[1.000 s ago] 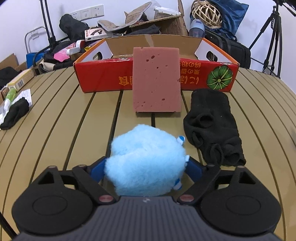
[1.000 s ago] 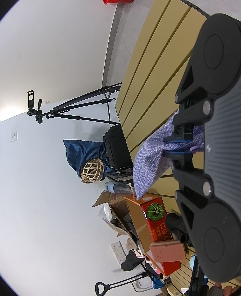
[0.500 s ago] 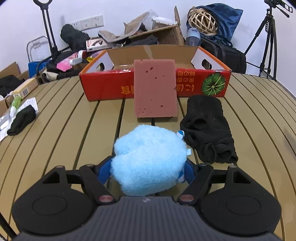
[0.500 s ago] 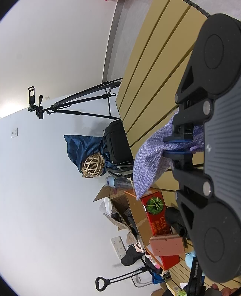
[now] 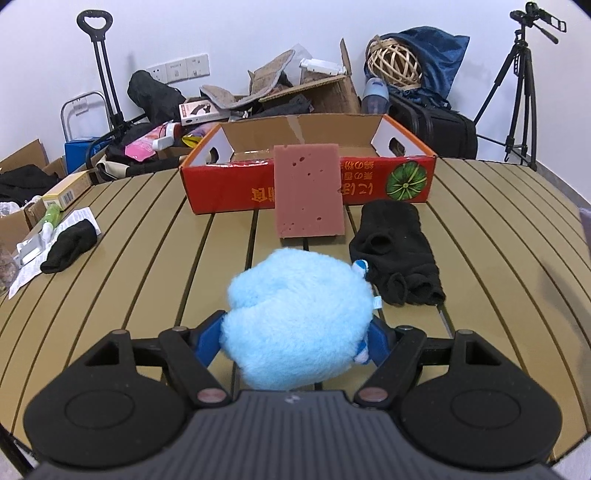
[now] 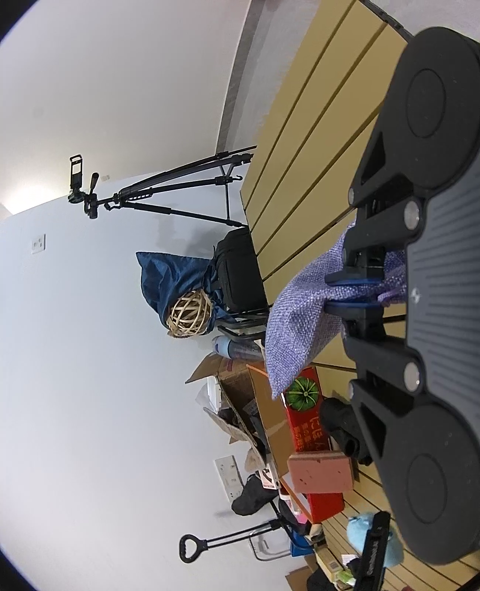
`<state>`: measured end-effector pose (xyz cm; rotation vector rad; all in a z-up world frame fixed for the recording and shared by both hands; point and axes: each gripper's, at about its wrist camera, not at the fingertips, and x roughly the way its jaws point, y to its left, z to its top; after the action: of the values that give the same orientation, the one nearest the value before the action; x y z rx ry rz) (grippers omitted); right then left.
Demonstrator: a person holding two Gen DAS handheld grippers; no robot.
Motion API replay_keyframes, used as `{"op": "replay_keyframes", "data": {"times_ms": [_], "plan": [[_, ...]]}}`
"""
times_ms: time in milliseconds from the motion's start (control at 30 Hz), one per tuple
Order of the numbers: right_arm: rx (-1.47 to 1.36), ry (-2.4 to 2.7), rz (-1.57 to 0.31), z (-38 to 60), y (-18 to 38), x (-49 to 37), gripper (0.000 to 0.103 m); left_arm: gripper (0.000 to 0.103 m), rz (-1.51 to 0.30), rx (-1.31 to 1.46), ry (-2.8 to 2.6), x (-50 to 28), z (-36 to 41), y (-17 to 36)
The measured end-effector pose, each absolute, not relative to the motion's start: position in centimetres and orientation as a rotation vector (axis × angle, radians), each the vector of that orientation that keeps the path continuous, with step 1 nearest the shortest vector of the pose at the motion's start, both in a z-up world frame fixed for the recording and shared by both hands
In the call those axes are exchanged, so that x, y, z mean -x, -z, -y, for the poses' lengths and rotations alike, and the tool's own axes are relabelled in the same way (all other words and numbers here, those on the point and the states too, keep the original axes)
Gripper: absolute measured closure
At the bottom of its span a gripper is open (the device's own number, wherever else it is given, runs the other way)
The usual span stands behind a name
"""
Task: Collect trash
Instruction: 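Carry the plush with the left tool while the right tool carries the purple bag to the bin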
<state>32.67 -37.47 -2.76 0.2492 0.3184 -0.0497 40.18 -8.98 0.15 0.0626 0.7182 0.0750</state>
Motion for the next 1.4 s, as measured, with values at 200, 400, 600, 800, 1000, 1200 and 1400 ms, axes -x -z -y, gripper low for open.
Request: {"op": "replay_keyframes", "data": {"times_ms": [200, 400, 600, 800, 1000, 1200, 1400], "plan": [[-0.219, 0.023, -0.316, 36.9, 2.7, -31.4, 0.095, 0.027, -0.691, -0.063, -0.059, -37.1, 9.0, -1.2], [-0.195, -0.015, -0.31, 35.9, 2.7, -29.5, 0.095, 0.027, -0.674, -0.054, -0.044, -34.2, 8.9, -1.8], [-0.189, -0.046, -0.301, 34.9, 2.6, -27.8, 0.095, 0.027, -0.663, -0.058, -0.031, -31.4, 8.6, -2.1], [-0.181, -0.059, -0.281, 34.1, 2.7, -26.2, 0.095, 0.027, -0.656, -0.061, -0.017, -28.8, 8.0, -2.0], [-0.167, -0.073, -0.28, 33.2, 3.3, -24.4, 0.095, 0.027, -0.651, -0.04, -0.002, -26.2, 6.7, -1.7], [-0.13, -0.105, -0.287, 31.5, 4.4, -21.8, 0.095, 0.027, -0.644, -0.029, 0.009, -23.7, 5.3, -1.0], [-0.098, -0.139, -0.28, 29.9, 5.4, -18.6, 0.095, 0.027, -0.648, -0.018, 0.024, -21.3, 3.8, -0.1]]}}
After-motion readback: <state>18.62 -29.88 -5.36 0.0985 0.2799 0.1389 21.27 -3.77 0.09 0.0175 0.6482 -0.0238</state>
